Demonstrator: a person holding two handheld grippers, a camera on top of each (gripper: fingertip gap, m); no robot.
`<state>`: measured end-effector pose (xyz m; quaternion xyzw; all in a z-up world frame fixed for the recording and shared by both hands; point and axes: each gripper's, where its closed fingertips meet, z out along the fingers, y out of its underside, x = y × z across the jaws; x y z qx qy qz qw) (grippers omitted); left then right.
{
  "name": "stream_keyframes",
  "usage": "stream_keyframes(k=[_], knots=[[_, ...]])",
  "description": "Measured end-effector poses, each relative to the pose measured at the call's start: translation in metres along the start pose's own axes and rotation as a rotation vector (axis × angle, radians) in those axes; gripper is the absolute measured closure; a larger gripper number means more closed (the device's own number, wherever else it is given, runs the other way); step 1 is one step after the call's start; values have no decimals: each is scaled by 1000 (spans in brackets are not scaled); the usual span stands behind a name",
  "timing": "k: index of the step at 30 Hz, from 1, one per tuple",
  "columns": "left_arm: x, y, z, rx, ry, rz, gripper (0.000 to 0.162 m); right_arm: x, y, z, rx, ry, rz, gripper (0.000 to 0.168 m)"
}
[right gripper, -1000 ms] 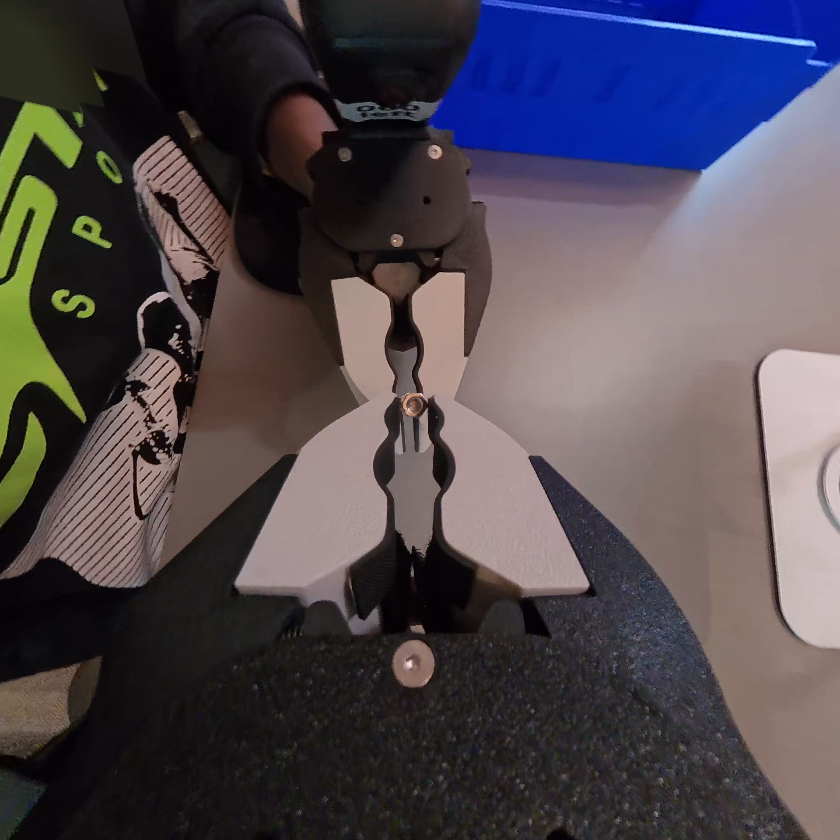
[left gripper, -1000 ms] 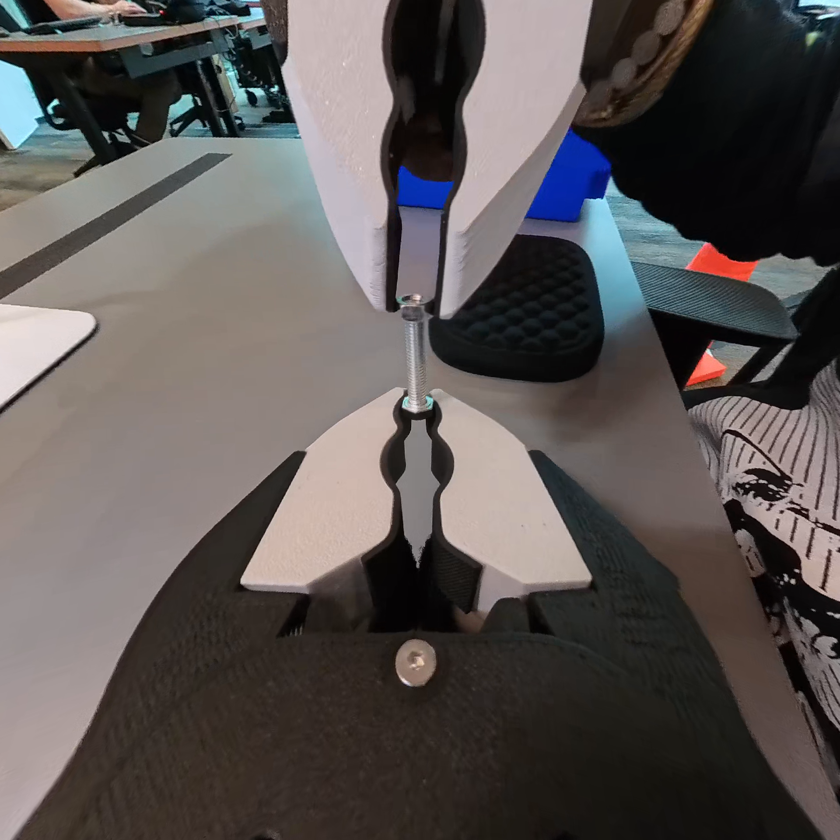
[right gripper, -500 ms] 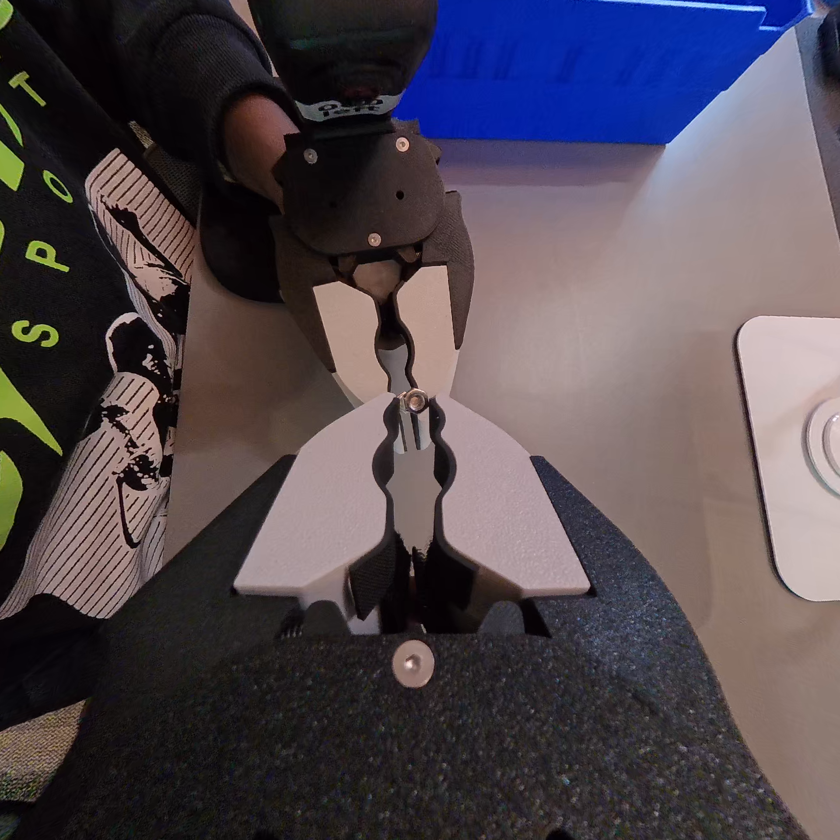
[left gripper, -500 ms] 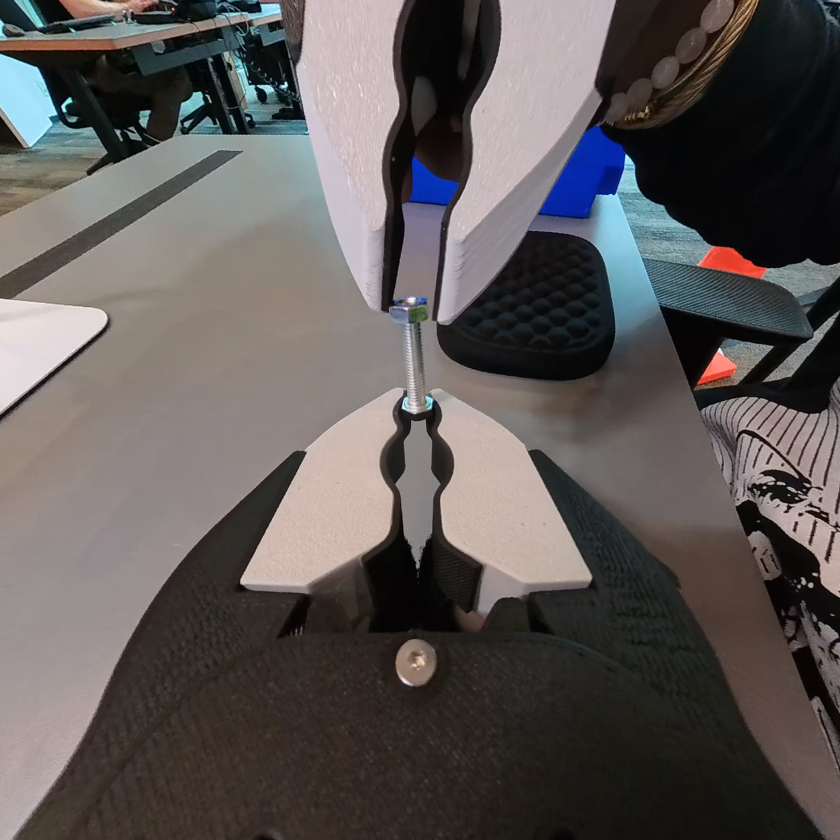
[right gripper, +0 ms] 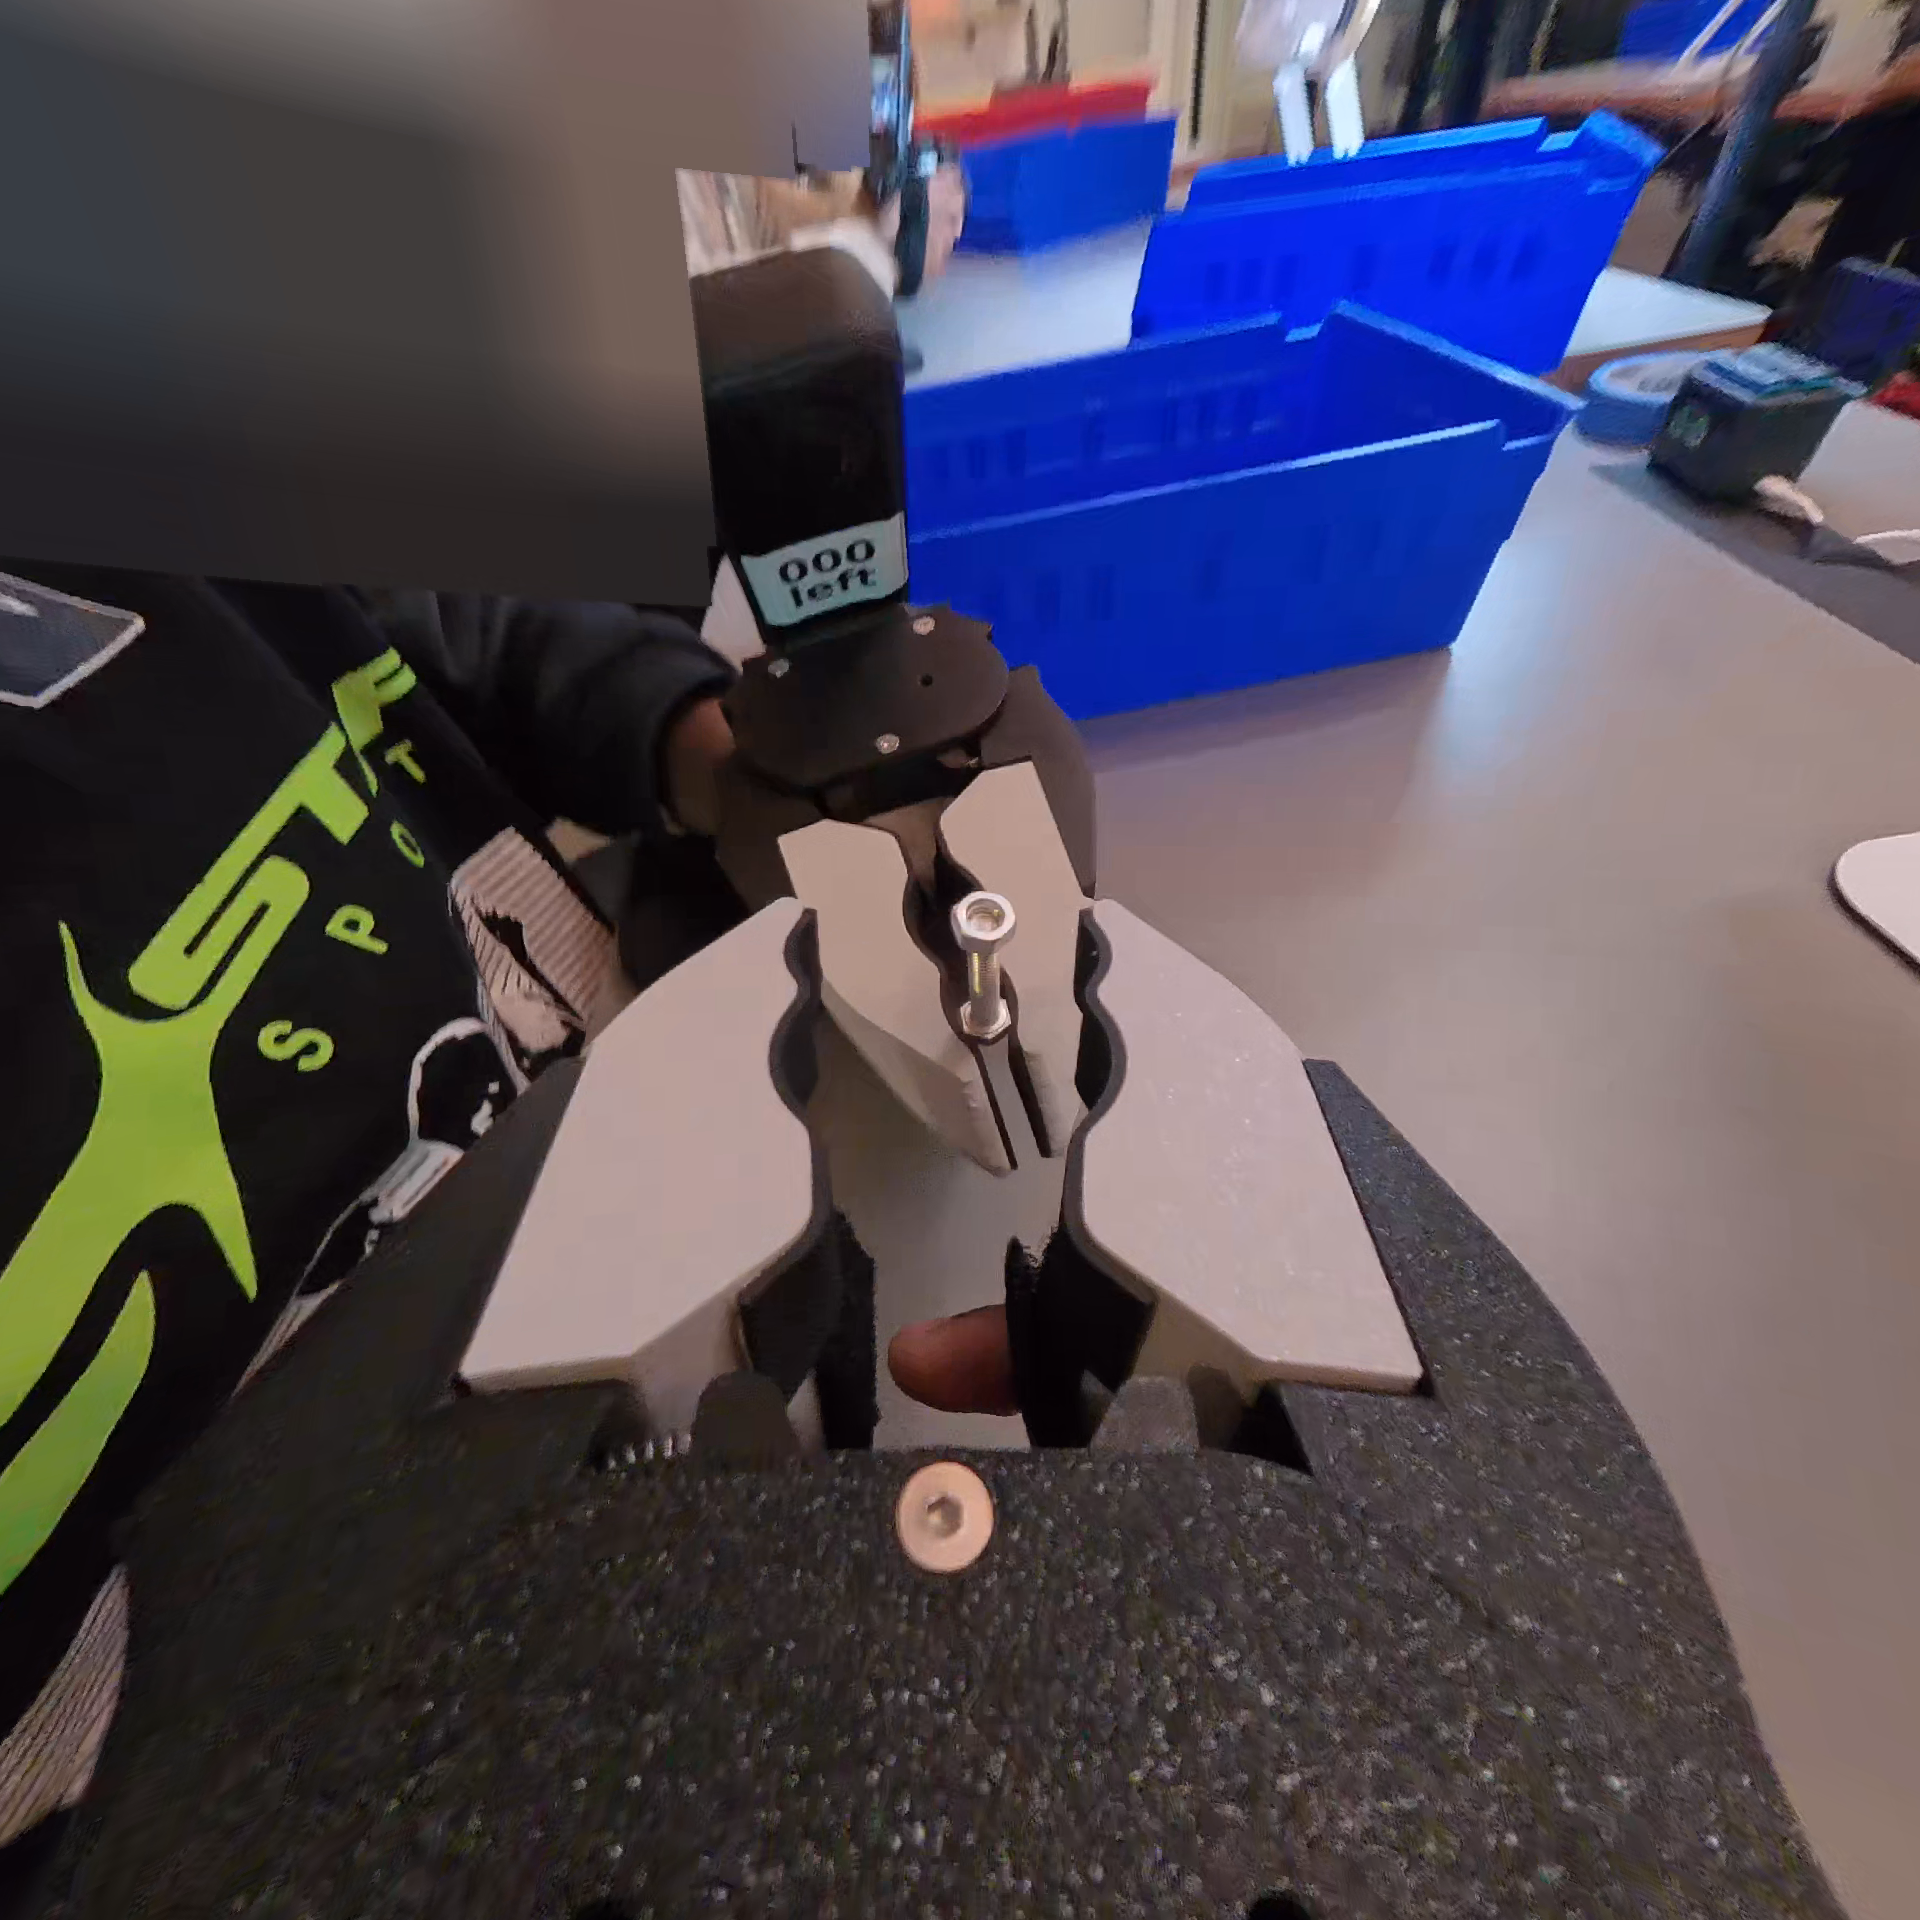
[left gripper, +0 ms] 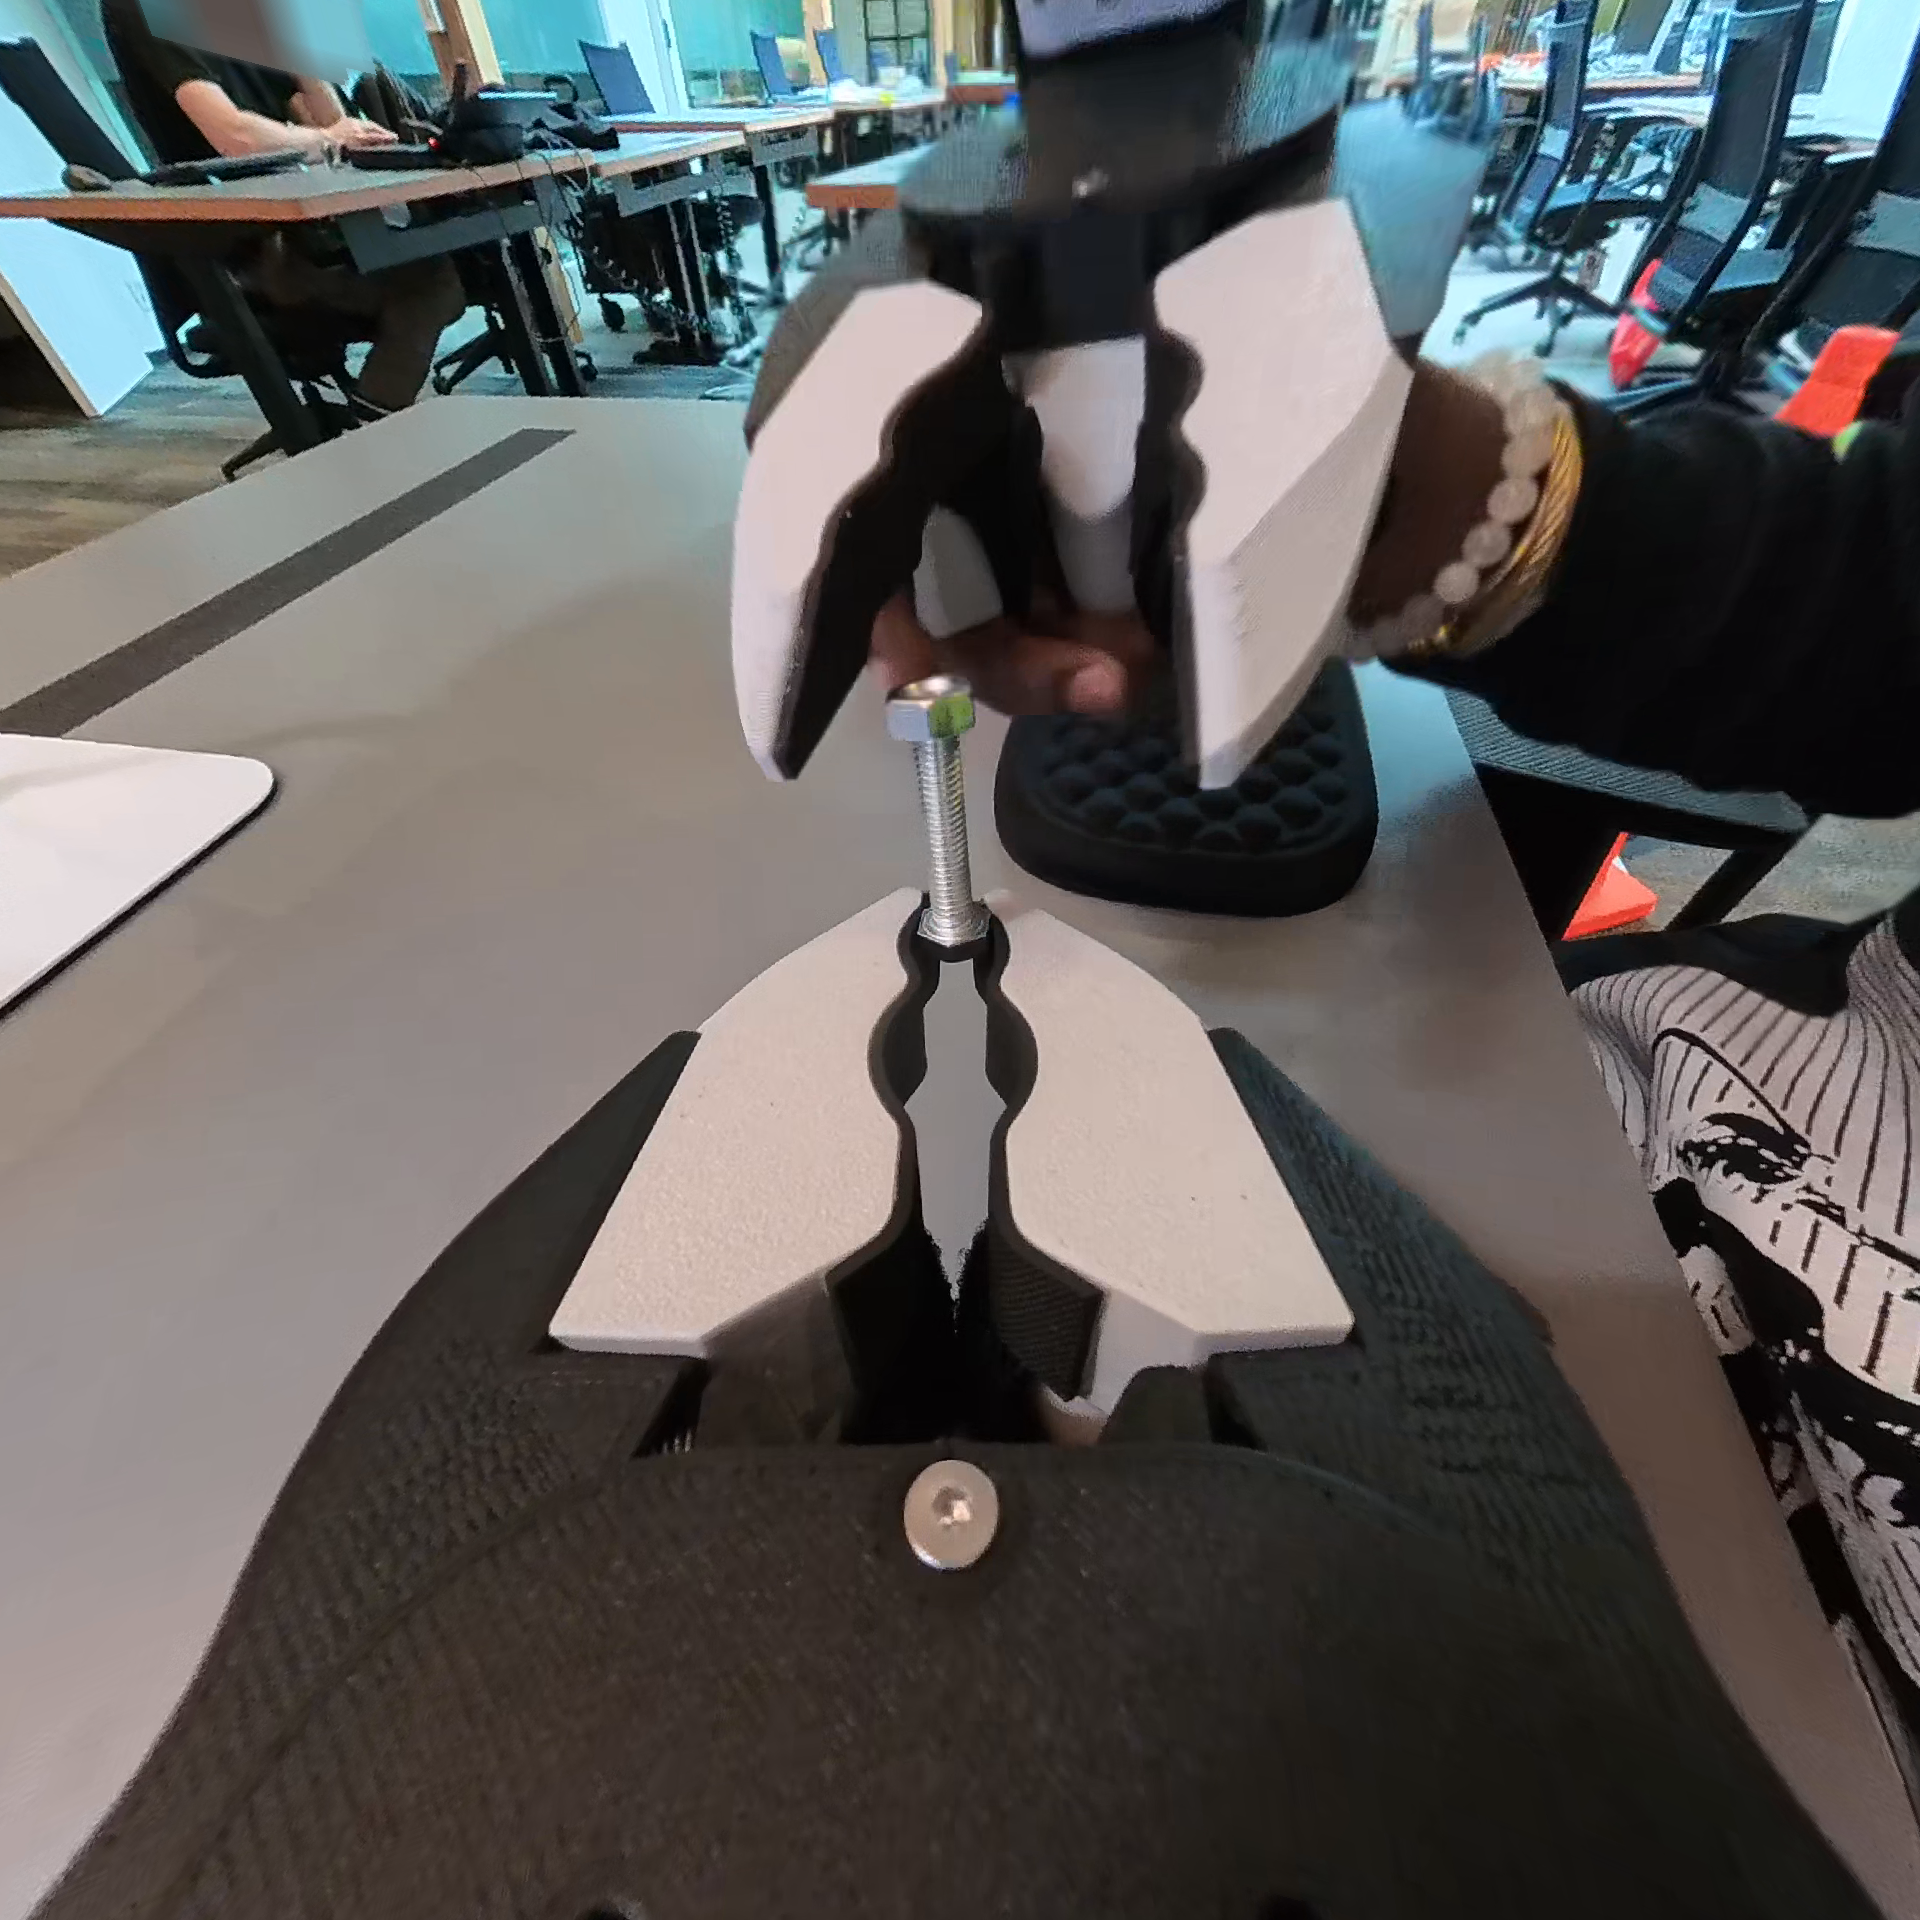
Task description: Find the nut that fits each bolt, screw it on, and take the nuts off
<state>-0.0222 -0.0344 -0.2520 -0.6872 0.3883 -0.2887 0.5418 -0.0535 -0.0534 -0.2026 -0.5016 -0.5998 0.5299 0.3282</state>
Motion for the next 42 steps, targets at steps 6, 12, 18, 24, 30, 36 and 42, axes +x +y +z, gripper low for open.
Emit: stream_keyframes(k=[6,12,18,24,30,36,42], knots=[[1,-1,0,8,-1,9,156,-3,-6,1,142,-10,58,129],[-3,-1,-1,7,-15,-2,156,-5,-6,0,148,-4,49,132],[-3,0,-1,6,-16,-10,156,-3,-4,-5,136,18,45,134],[-3,-1,-1,11,-16,-11,156,-1,-6,-11,153,54,34,136],[1,1,1,-4,3,5,156,-5,-6,2,164,22,37,128],[-3,-1,-1,16,-7,-28,156,-6,-5,-5,182,44,43,126],[-4,-3,-2,25,-7,-39,156,-7,-3,-12,192,65,45,134]])
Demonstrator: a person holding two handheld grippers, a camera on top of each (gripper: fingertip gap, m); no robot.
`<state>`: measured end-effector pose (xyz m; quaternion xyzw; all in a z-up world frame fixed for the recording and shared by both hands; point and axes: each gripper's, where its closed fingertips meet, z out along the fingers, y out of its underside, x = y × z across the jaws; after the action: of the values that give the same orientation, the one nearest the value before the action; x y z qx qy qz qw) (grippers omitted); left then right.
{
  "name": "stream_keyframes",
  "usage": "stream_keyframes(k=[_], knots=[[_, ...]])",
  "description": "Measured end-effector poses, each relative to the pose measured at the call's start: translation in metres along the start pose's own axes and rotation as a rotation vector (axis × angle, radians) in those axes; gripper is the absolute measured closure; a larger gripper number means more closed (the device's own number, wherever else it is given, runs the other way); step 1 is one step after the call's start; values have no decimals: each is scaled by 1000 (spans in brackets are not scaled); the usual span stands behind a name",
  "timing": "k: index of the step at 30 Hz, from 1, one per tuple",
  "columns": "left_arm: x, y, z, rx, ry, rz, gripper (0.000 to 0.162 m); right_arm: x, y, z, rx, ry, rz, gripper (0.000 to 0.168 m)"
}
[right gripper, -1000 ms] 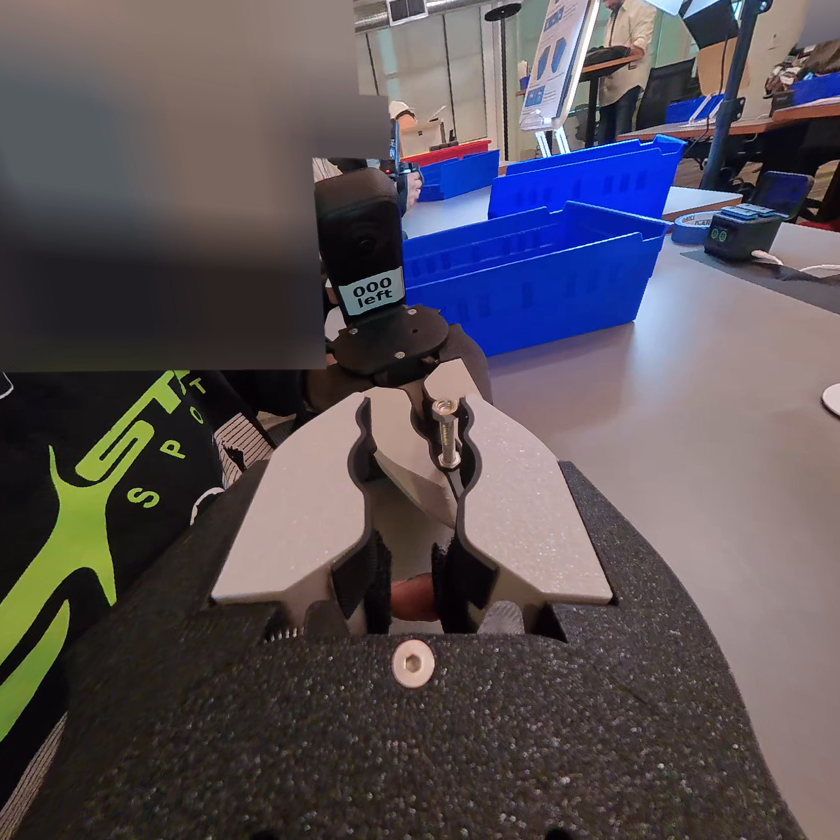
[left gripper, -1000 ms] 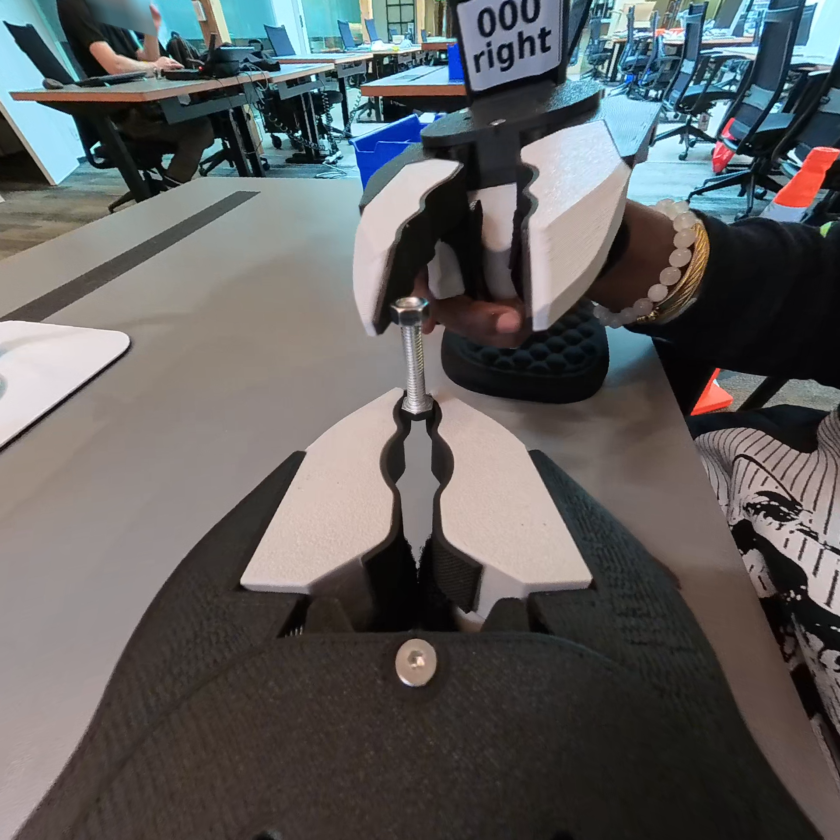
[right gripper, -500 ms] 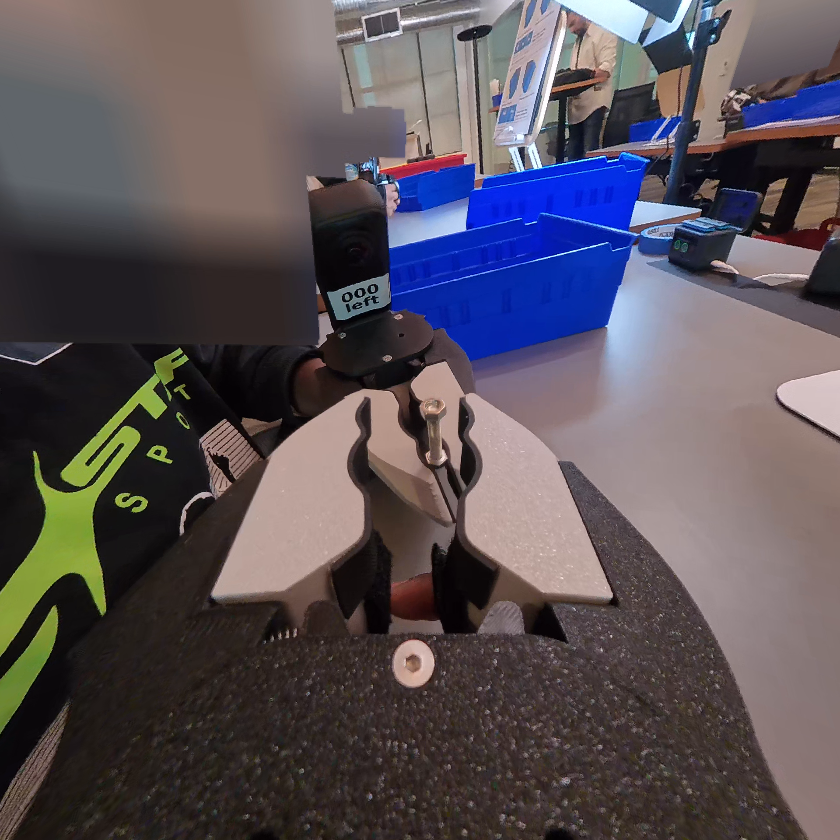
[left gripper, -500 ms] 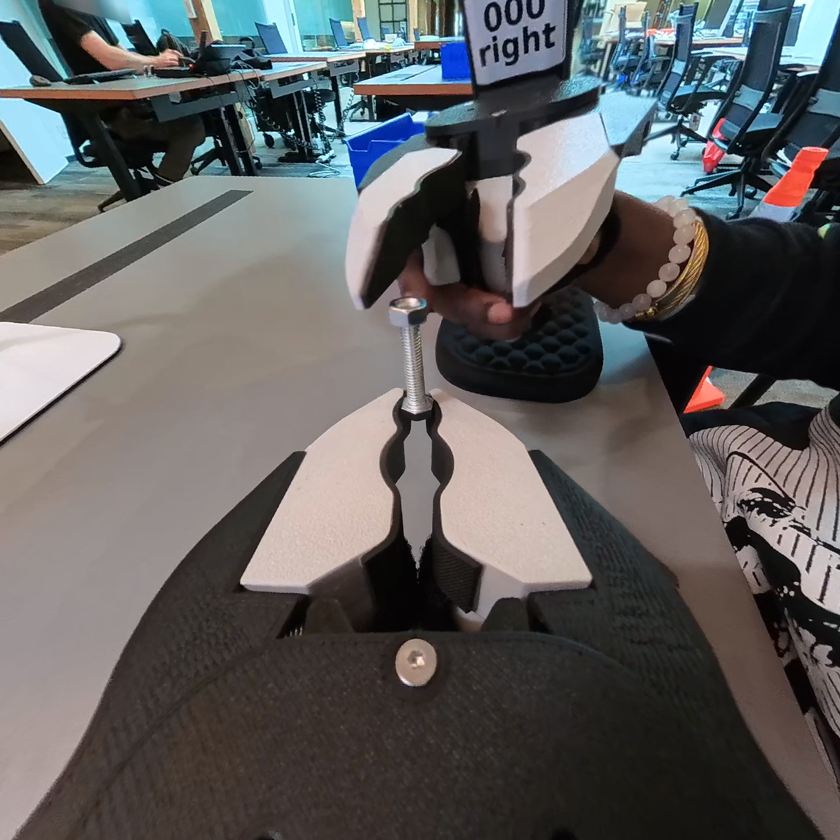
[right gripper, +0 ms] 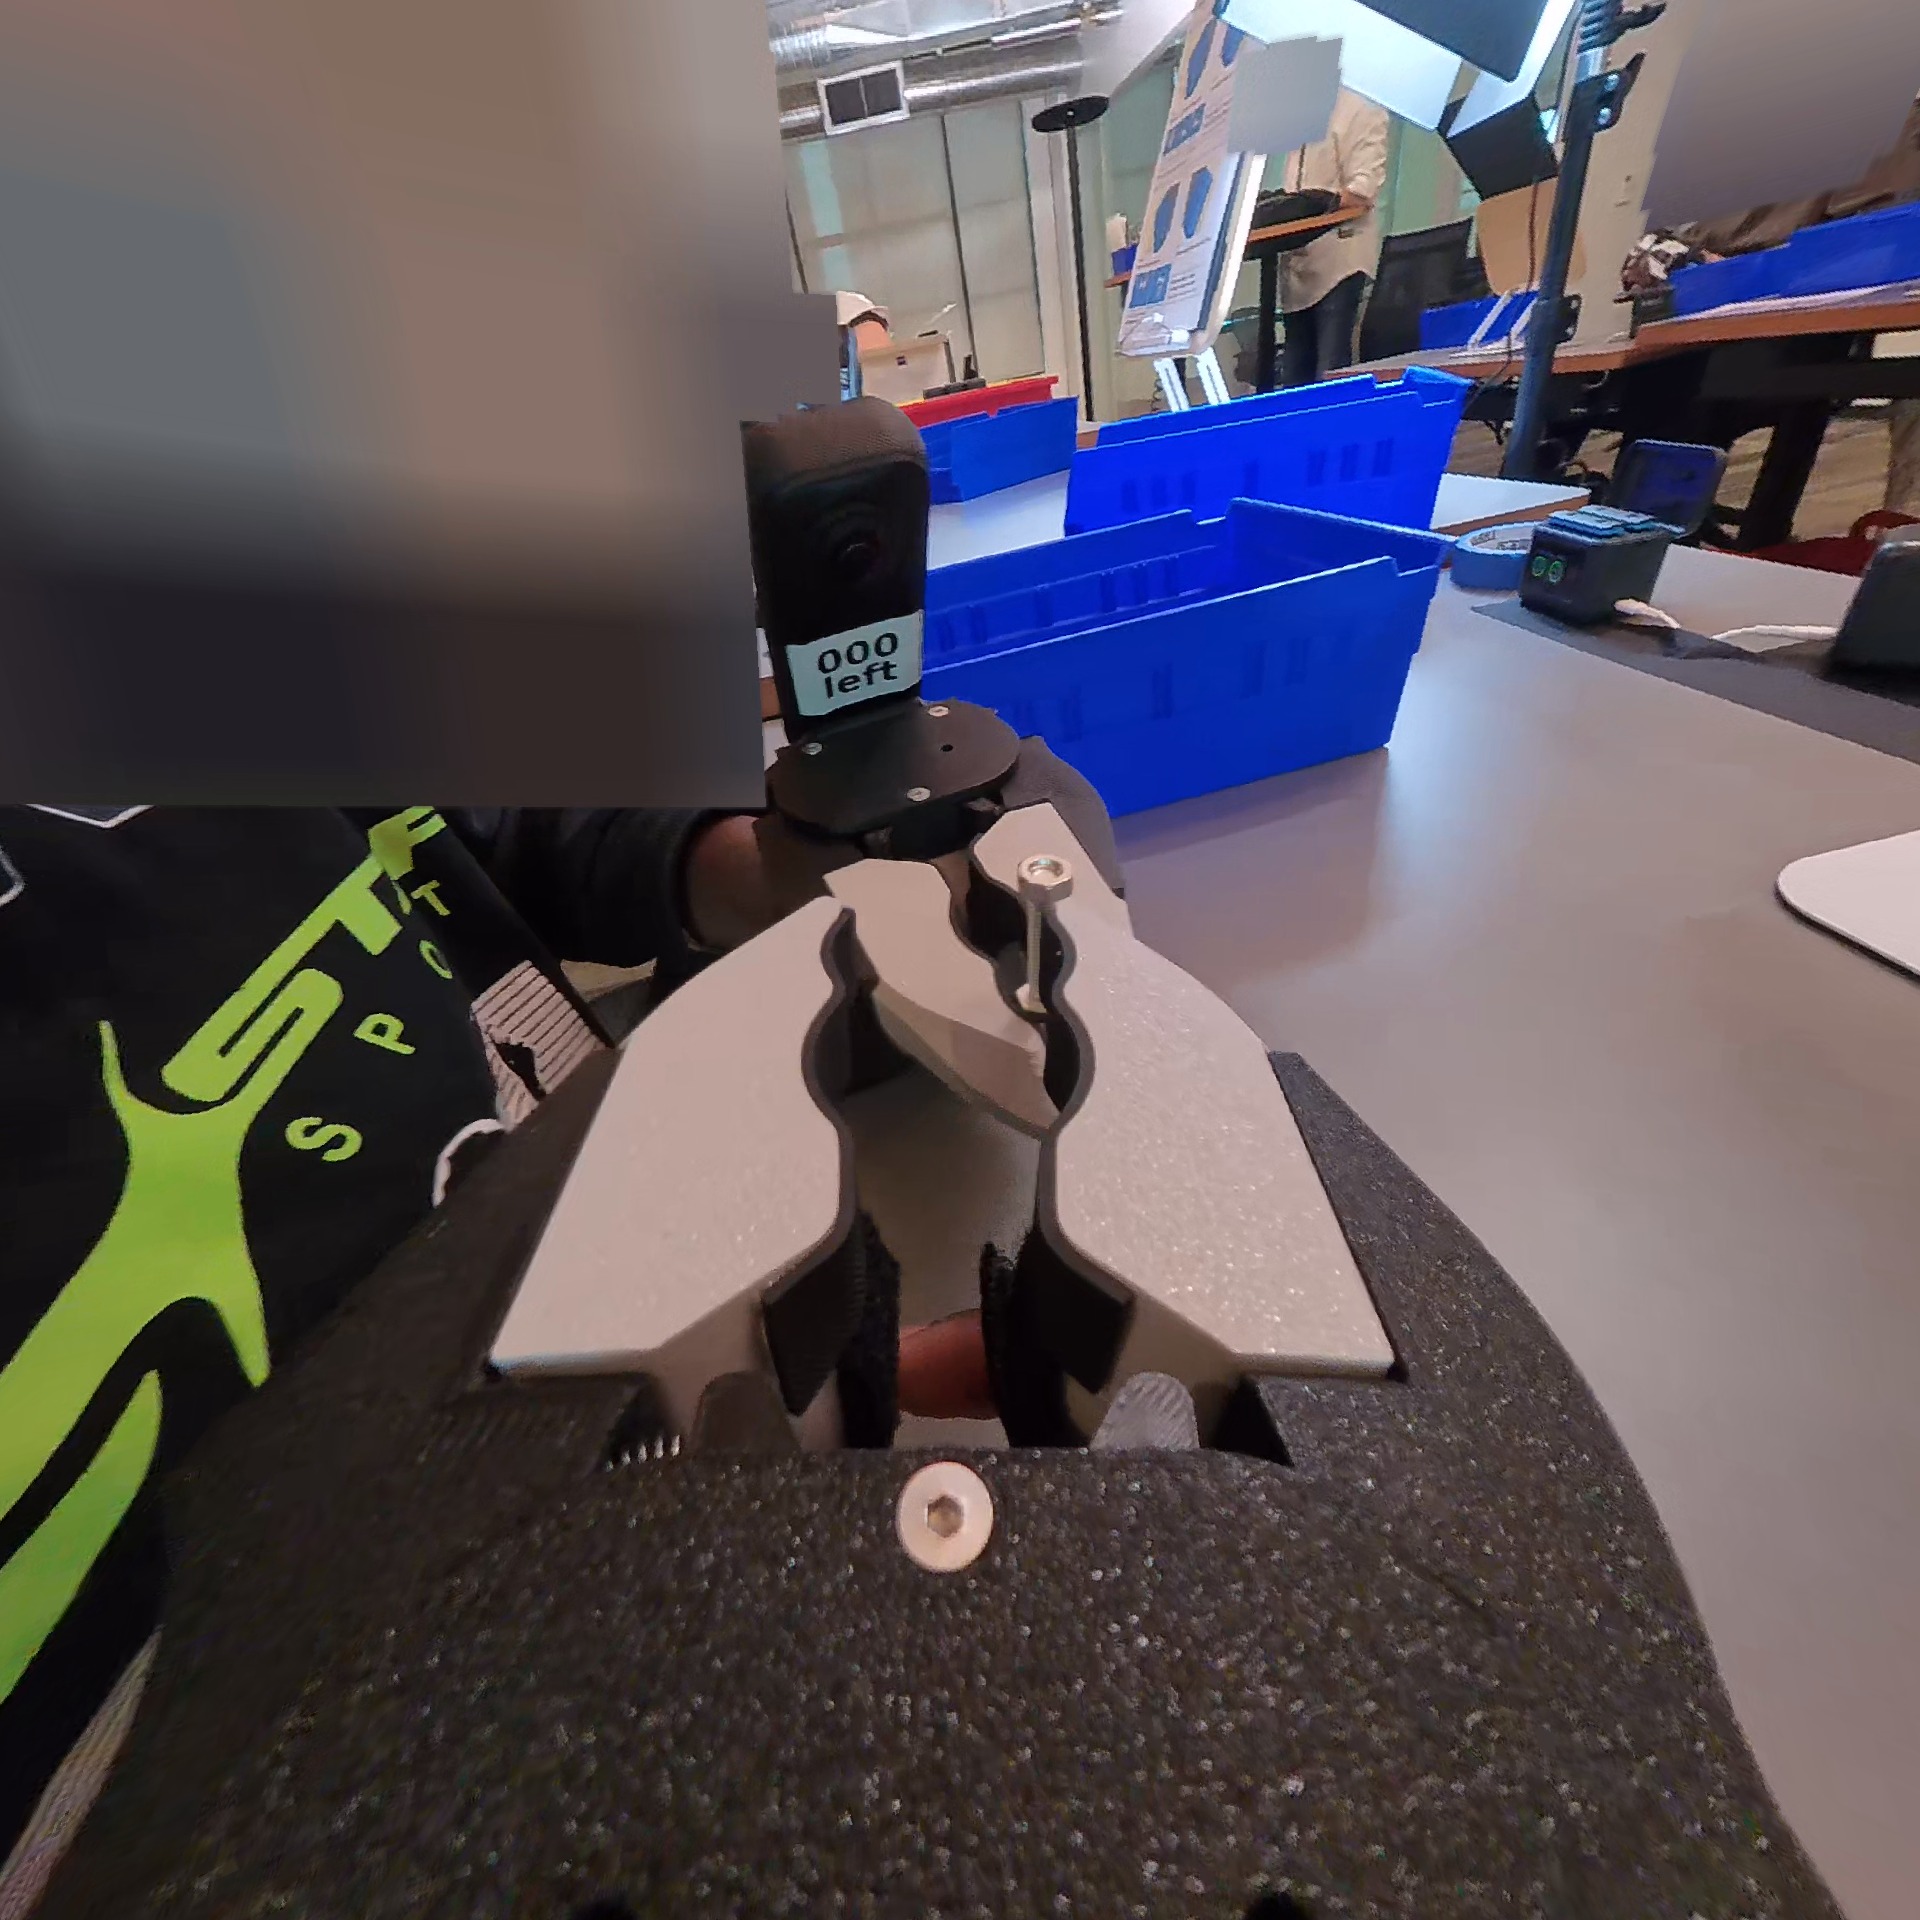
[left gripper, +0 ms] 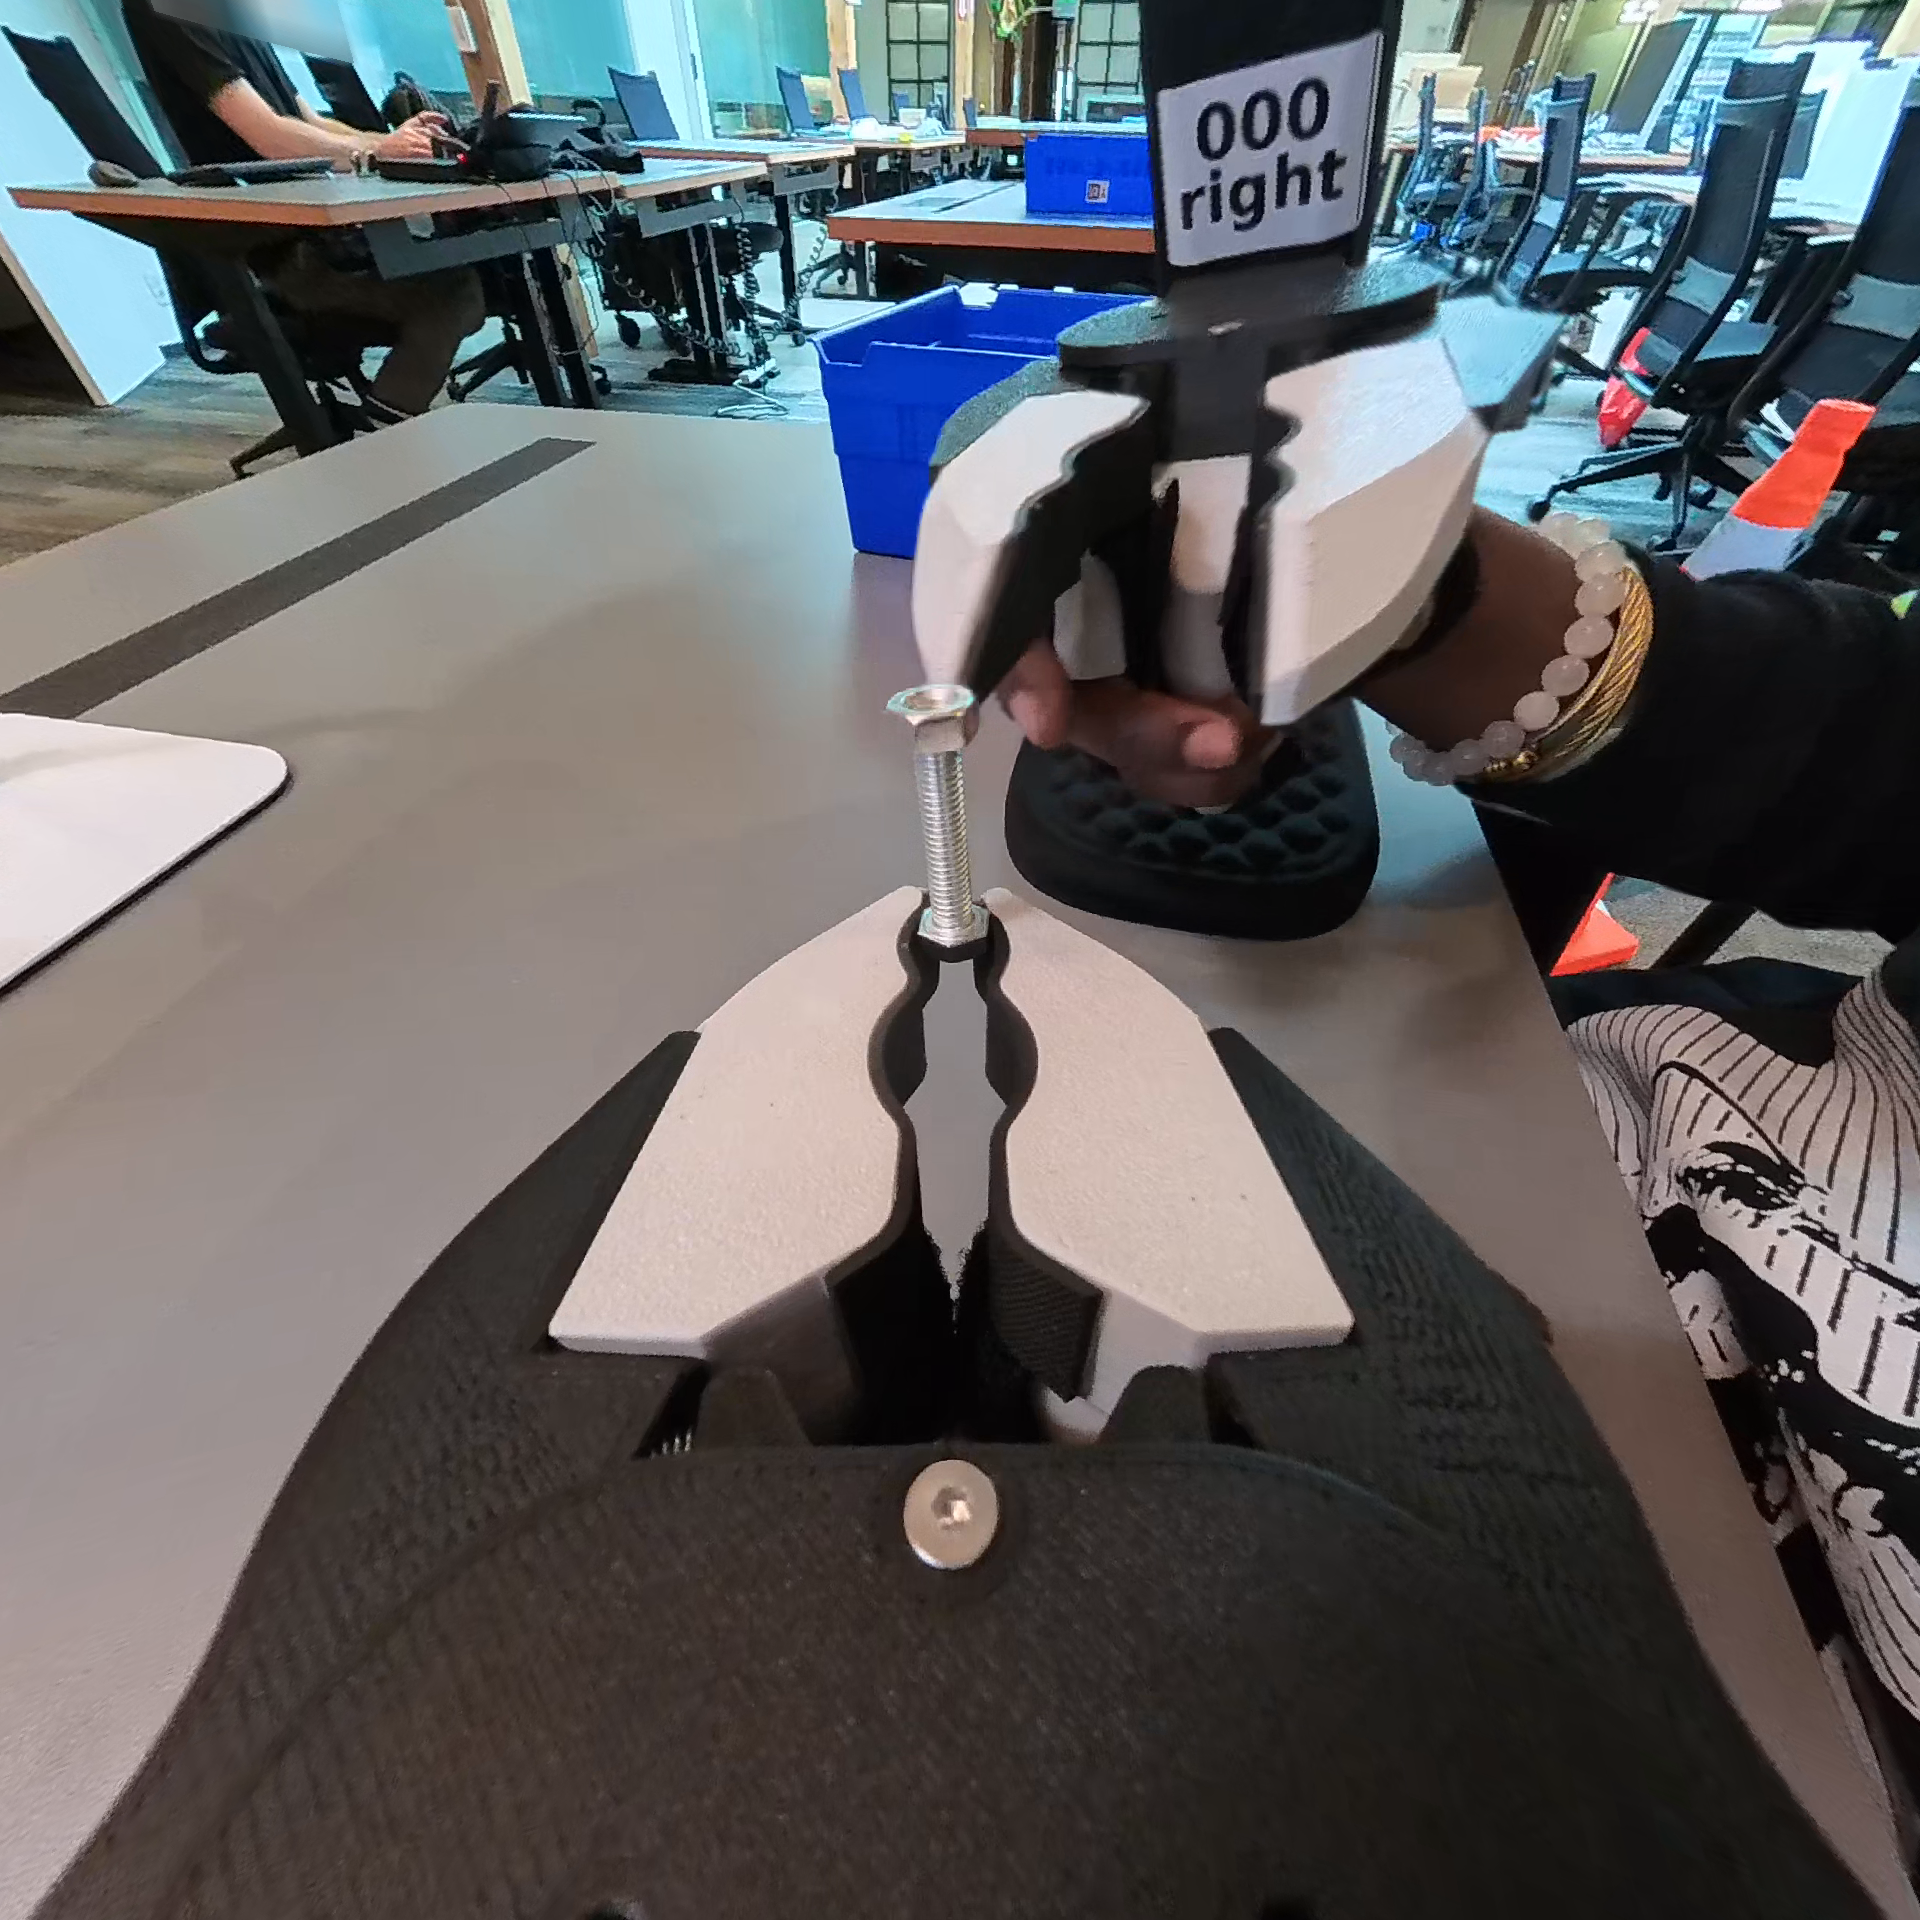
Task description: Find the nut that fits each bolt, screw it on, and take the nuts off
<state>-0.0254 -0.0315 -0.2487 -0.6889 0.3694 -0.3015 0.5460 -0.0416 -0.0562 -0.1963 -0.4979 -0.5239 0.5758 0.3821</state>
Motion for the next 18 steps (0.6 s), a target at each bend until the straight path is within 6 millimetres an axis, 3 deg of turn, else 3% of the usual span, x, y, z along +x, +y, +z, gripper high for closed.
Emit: stream_keyframes(k=[9,18], knots=[[3,2,1,-13,11,11,156,1,3,20,-14,6,-67,125],[2,-1,0,3,8,8,156,2,-1,-2,47,65,-63,135]])
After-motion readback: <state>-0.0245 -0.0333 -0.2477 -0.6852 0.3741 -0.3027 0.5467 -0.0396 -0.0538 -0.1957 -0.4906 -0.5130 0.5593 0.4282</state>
